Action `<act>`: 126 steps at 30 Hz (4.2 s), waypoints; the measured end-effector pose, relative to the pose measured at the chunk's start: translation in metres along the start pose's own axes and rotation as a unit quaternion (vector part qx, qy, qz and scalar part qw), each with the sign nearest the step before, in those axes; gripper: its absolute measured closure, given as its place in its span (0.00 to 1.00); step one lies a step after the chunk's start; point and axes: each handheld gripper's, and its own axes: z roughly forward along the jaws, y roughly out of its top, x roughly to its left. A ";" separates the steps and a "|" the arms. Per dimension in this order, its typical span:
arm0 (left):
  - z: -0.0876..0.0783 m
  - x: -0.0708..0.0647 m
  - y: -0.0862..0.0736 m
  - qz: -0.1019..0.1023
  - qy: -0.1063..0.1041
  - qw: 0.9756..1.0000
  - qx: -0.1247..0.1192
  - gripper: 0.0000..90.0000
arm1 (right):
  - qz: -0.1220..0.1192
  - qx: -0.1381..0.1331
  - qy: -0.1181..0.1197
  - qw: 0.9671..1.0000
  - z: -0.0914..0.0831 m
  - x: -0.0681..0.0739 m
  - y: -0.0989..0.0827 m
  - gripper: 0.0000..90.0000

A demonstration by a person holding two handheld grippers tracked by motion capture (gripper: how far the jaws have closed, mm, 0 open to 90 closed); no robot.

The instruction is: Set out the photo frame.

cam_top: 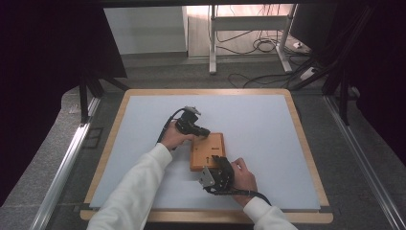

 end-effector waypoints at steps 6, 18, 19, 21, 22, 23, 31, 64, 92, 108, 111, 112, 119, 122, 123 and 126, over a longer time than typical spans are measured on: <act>0.000 0.001 0.000 -0.003 -0.002 1.000 -0.002 0.95 | -0.014 0.007 -0.020 1.000 -0.001 0.001 0.001 0.57; 0.001 0.000 0.002 -0.004 0.003 1.000 -0.003 0.83 | -0.009 -0.003 -0.035 0.999 -0.006 -0.009 0.006 0.63; 0.000 0.000 0.002 -0.005 0.006 1.000 -0.007 0.78 | -0.006 -0.006 -0.037 0.999 -0.006 -0.010 0.006 0.64; -0.004 0.000 0.003 -0.008 0.015 1.000 -0.017 0.69 | -0.006 -0.005 -0.038 0.999 -0.007 -0.015 0.008 0.66; -0.006 0.001 0.003 -0.010 0.019 0.999 -0.024 0.65 | -0.004 -0.005 -0.037 0.999 -0.007 -0.016 0.008 0.66; -0.010 0.002 0.003 -0.011 0.020 0.999 -0.032 0.62 | 0.002 -0.006 -0.035 0.999 -0.007 -0.018 0.008 0.66; -0.056 0.008 -0.008 -0.030 0.046 0.992 -0.116 0.45 | 0.015 -0.002 -0.008 1.000 -0.007 -0.035 0.012 0.66; -0.077 -0.014 -0.083 0.028 0.095 0.992 -0.078 0.41 | 0.083 0.000 0.111 0.990 0.019 -0.128 0.041 0.73; -0.070 -0.011 -0.087 0.029 0.098 0.992 -0.070 0.41 | 0.091 0.031 0.129 0.987 0.027 -0.155 0.043 0.77; -0.071 -0.012 -0.087 0.029 0.100 0.992 -0.070 0.41 | 0.093 0.056 0.123 0.986 0.031 -0.155 0.051 0.77; -0.071 -0.011 -0.088 0.028 0.100 0.992 -0.069 0.41 | 0.094 0.060 0.122 0.986 0.031 -0.156 0.051 0.77; -0.070 -0.012 -0.088 0.026 0.101 0.992 -0.069 0.41 | 0.093 0.062 0.122 0.986 0.031 -0.156 0.052 0.77; -0.070 -0.011 -0.088 0.030 0.102 0.992 -0.067 0.41 | 0.091 0.085 0.118 0.985 0.035 -0.157 0.059 0.77; -0.071 -0.010 -0.089 0.029 0.102 0.992 -0.066 0.41 | 0.091 0.095 0.114 0.985 0.036 -0.157 0.062 0.76; -0.071 -0.010 -0.089 0.029 0.102 0.992 -0.066 0.41 | 0.092 0.098 0.112 0.985 0.037 -0.157 0.062 0.76; -0.071 -0.009 -0.089 0.027 0.103 0.992 -0.067 0.41 | 0.092 0.105 0.107 0.984 0.038 -0.158 0.064 0.76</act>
